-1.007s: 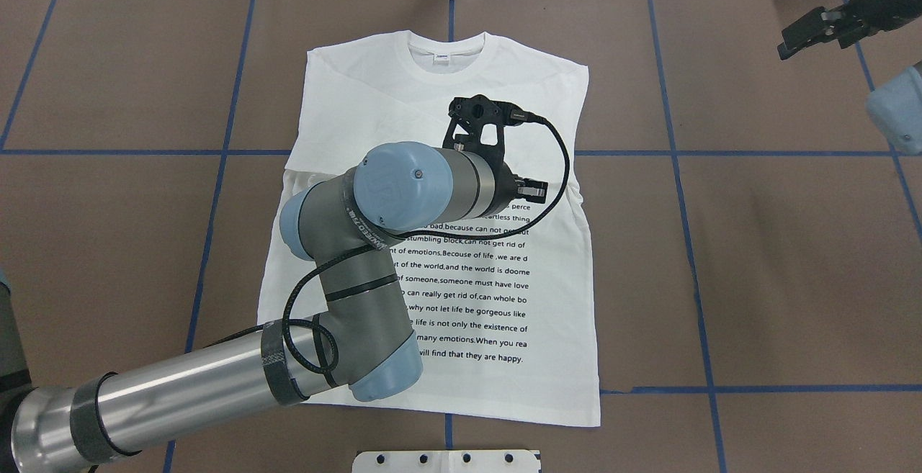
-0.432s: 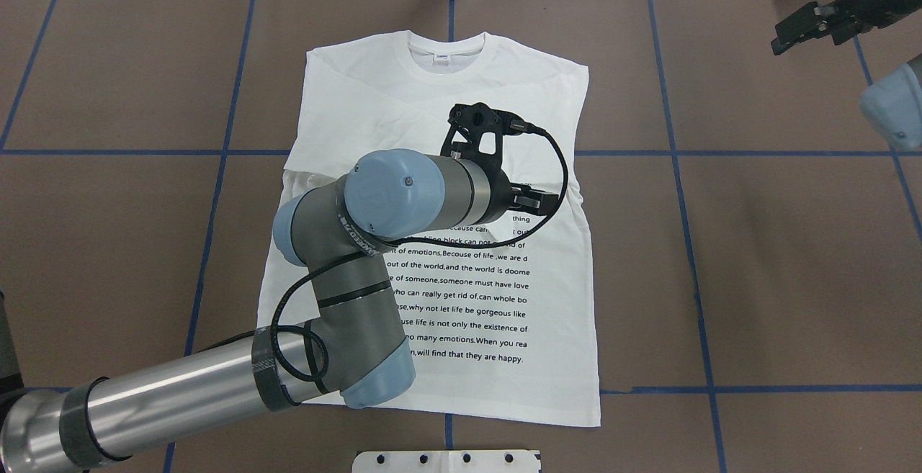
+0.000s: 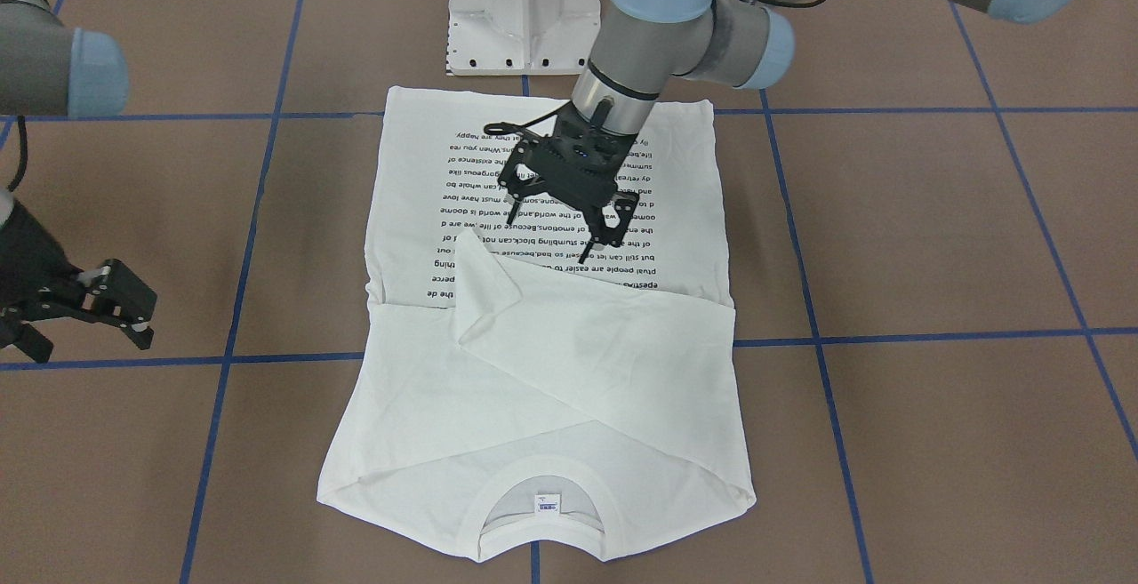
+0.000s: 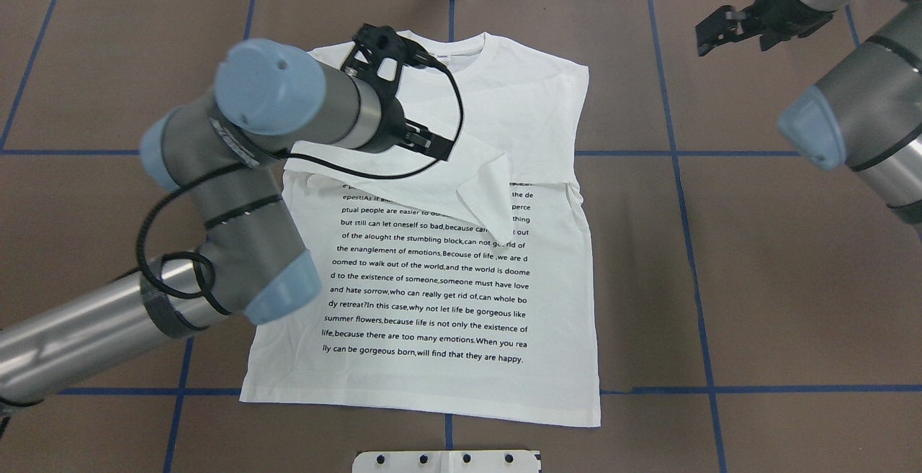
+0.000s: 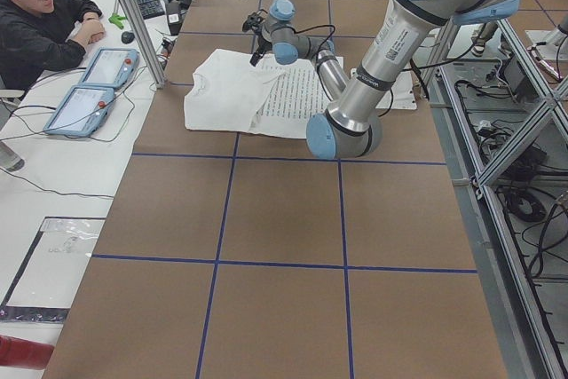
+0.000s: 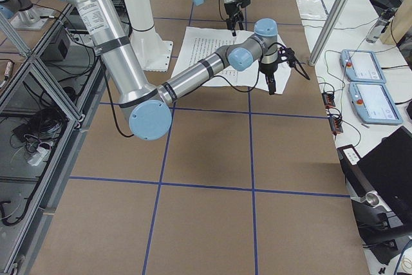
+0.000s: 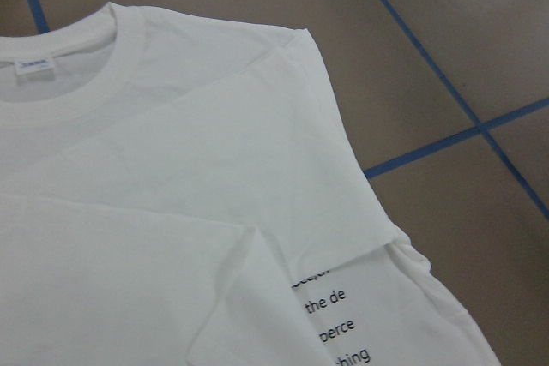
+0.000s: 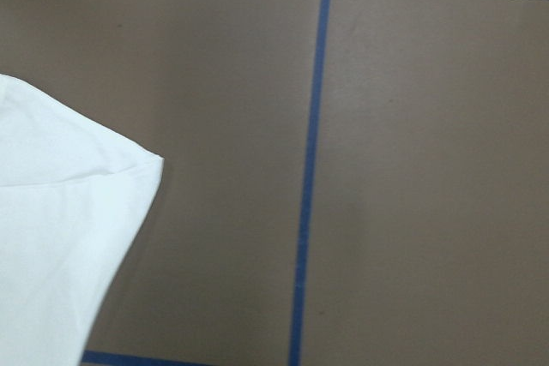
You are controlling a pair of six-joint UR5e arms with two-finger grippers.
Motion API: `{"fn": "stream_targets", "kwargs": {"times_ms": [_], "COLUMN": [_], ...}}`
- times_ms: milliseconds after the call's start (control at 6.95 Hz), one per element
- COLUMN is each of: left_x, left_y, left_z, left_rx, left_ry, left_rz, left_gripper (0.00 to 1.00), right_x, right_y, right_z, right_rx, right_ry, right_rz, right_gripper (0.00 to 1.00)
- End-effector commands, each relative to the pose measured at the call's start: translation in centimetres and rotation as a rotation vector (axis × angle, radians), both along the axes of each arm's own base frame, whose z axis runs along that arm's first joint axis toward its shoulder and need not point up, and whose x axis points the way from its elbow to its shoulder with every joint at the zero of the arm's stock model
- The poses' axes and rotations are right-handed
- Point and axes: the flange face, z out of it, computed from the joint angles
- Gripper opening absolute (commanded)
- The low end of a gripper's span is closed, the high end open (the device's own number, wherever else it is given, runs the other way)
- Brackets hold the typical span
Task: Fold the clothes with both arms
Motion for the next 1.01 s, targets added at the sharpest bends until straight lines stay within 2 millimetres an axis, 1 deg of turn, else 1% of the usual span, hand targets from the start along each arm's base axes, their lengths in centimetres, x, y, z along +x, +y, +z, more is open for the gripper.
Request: {"fn": "stream_targets", "kwargs": {"times_ms": [0,144,288,432,576,719,863], "left_x": [-9.9,-13.6,-15.9,-16.1,-16.1,-16.1,-16.1], "left_y": [-5.5,-7.1,-7.7,-7.7,-7.7,-7.7,-7.7], "left_z": [6.3,8.6,10.1,10.4,10.4,10.4,10.5], "left_rx": [0.14,0.19,0.204,0.209,0.208,0.207,0.203], "left_ry": [-0.129,-0.166,-0.169,-0.165,-0.165,-0.164,-0.164], "left_rz": [0.051,0.085,0.098,0.099,0.097,0.096,0.095], "left_gripper": [1.0,1.0,1.0,1.0,1.0,1.0,1.0], "right_x": [-10.4,-15.6,-20.3,-24.4,-28.6,-32.5,-35.4], "right_y": [3.5,5.9,8.3,10.3,10.9,10.7,10.2], "right_z": [-5.0,-6.7,-10.3,-12.3,-14.0,-15.9,-16.8], "right_rx": [-0.038,-0.052,-0.067,-0.095,-0.11,-0.111,-0.123], "right_ry": [-0.021,0.024,0.084,0.089,0.09,0.11,0.128], "right_rz": [0.088,0.105,0.1,0.146,0.174,0.2,0.219], "right_gripper": [1.0,1.0,1.0,1.0,0.99,0.96,0.88]}}
